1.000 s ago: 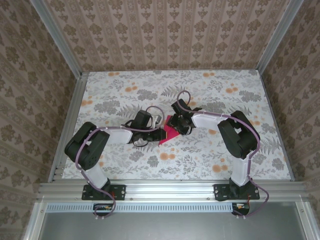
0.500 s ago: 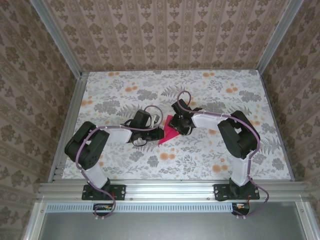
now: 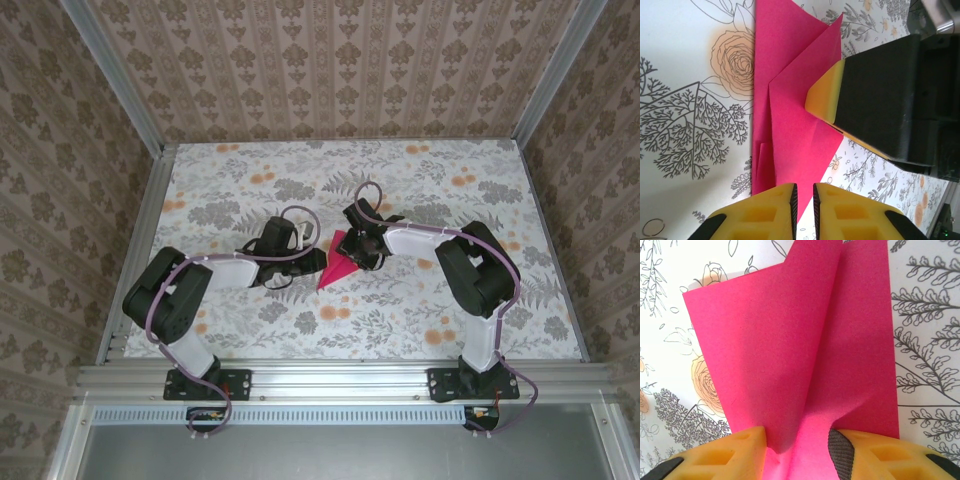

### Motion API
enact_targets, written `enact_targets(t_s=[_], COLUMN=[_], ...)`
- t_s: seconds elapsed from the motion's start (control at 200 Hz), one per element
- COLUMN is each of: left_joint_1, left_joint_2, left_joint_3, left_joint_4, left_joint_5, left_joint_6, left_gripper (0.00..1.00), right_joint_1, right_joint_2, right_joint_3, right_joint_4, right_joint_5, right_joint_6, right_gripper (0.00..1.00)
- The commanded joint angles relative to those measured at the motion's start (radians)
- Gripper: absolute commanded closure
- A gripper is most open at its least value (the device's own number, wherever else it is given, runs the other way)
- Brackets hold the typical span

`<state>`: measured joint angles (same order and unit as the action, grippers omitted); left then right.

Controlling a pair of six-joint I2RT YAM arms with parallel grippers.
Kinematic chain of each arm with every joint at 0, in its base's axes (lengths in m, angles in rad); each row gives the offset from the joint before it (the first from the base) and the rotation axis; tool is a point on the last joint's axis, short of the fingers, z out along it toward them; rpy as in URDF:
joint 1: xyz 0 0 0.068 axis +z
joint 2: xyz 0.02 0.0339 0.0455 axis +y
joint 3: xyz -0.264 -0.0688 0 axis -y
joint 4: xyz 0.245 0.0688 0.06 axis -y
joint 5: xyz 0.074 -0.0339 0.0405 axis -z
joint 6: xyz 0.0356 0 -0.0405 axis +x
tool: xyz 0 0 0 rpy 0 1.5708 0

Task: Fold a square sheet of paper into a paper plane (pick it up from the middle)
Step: Fourth fold the wing at the center of the table.

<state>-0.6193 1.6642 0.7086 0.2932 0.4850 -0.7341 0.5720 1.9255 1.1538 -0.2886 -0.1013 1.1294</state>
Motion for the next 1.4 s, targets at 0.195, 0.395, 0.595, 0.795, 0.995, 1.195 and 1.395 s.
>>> enact_targets(t_s=[0.195,0.395,0.595,0.795,0.995,1.195,1.395], left_joint_1=[-0.027,-0.039,-0.037,-0.033,-0.031,-0.028,-0.028], left_joint_2=[0.052,0.088,0.11,0.129,0.13,0.128,0.115], left_joint_3=[0.051,0.078,0.088,0.086,0.082,0.08,0.075], left_joint_4=[0.022,-0.004,-0.061,-0.07,-0.076,-0.081,-0.083], left_joint_5=[0.053,0.069,0.025,0.008,-0.009,-0.02,-0.03], left_joint_6=[-0.009,-0.001,0.017,0.016,0.016,0.014,0.015], left_gripper=[0.8,0.79,0.8,0.82,0.84,0.85,0.85], right_joint_1=[-0.015,-0.015,-0.015,-0.015,-0.015,-0.015,-0.016], right_joint_2=[0.14,0.147,0.148,0.15,0.156,0.161,0.169], right_joint_3=[-0.083,-0.082,-0.083,-0.086,-0.086,-0.085,-0.081], right_joint_4=[-0.166,-0.165,-0.166,-0.167,-0.169,-0.17,-0.173], right_joint_5=[0.086,0.078,0.078,0.081,0.083,0.081,0.084], right_joint_6=[0.003,0.004,0.007,0.007,0.004,0.001,-0.008], right_gripper=[0.52,0.5,0.49,0.5,0.51,0.51,0.49])
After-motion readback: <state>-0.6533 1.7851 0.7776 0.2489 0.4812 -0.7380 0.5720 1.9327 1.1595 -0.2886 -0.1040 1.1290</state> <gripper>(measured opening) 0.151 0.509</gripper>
